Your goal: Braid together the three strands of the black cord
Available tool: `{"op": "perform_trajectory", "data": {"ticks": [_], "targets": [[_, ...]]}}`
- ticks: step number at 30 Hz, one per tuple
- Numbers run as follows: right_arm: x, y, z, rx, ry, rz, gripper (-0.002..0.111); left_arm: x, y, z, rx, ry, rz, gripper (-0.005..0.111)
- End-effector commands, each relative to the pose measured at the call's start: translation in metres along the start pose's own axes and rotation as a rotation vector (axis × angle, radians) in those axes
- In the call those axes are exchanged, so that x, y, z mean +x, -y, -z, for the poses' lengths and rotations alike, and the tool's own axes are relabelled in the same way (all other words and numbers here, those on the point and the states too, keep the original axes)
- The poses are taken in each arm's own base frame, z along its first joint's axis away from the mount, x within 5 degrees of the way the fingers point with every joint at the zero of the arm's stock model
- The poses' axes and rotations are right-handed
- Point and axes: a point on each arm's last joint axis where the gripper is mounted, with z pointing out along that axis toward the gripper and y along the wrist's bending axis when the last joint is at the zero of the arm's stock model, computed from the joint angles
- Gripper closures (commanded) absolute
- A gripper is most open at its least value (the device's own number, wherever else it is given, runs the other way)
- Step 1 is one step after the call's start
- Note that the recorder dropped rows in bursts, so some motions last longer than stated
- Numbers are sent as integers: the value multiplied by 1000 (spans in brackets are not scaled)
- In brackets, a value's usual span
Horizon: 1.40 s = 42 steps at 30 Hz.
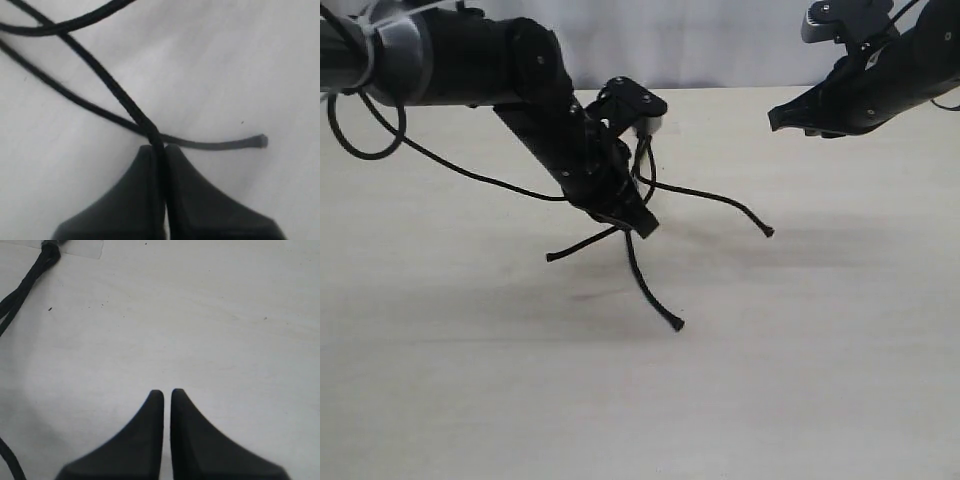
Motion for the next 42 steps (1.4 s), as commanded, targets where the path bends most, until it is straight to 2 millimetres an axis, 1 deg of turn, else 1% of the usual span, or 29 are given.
{"op": "perform_trajectory", "data": {"ticks": [1,6,8,17,18,20,22,25,27,29,32,34,35,37,40,42], "targets": [[0,2,0,4,9,-2,104,14,-21,3,2,-35,80,107],[0,2,0,4,9,-4,104,30,-36,-5,-39,-77,84,107],[0,2,0,4,9,-7,104,33,-40,-7,-57,-74,95,107],[0,2,0,4,9,-7,104,44,-45,-17,-112,-41,108,107],[0,2,0,4,7,-7,104,45,-46,-18,-124,-32,121,105],[0,2,0,4,7,-7,104,46,-46,-20,-124,-36,124,100],[1,2,0,4,5,-7,104,47,-46,-20,-125,-38,146,88],[0,1,0,2,5,-8,104,47,-46,-20,-124,-40,148,67],[1,1,0,1,3,-9,104,47,-46,-20,-123,-41,148,59],[1,1,0,0,1,-9,104,47,-46,-20,-128,-45,139,55],[1,1,0,-5,2,-21,104,47,-47,-20,-134,-46,129,56],[1,0,0,-18,-1,-48,104,44,-46,-14,-140,-29,123,56],[1,-1,0,-25,0,-61,104,41,-45,-8,-145,-13,116,57],[1,-2,0,-37,-2,-77,104,35,-43,7,-156,24,107,65],[5,-6,1,-79,-48,-66,104,26,-35,43,-187,103,77,83],[6,-10,3,-124,-85,-45,104,21,-28,69,-209,168,62,93]]}}
